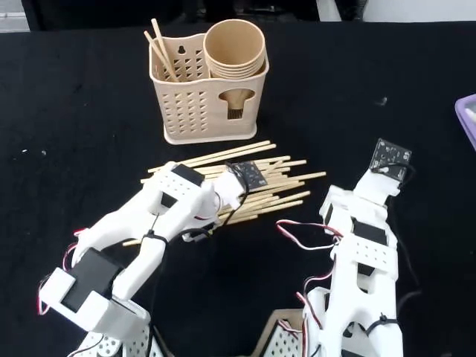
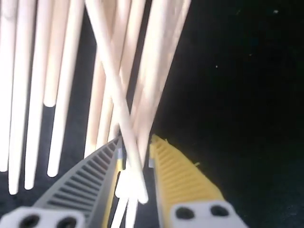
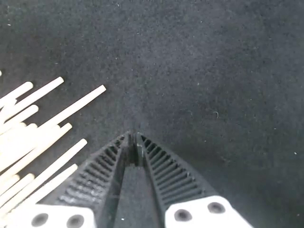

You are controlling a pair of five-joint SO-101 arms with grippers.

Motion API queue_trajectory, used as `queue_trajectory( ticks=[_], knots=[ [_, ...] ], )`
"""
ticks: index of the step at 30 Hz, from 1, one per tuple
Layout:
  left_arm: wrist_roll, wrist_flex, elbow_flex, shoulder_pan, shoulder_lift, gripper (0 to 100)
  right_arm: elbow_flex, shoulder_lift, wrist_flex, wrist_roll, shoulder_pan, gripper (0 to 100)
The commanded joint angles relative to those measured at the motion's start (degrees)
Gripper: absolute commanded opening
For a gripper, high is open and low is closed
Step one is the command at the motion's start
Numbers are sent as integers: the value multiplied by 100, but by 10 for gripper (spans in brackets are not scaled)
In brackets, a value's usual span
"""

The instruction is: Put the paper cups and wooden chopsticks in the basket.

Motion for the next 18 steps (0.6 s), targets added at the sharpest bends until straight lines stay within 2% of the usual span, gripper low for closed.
queue_trajectory(
  ticks=[1, 5, 18],
  knots=[
    [220, 457, -127, 189, -211, 25, -171, -163, -79, 44, -88, 15],
    [229, 914, -215, 330, -580, 30, -171, -163, -88, 44, -88, 15],
    [220, 870, -180, 277, -774, 30, -171, -163, -88, 44, -88, 15]
  ],
)
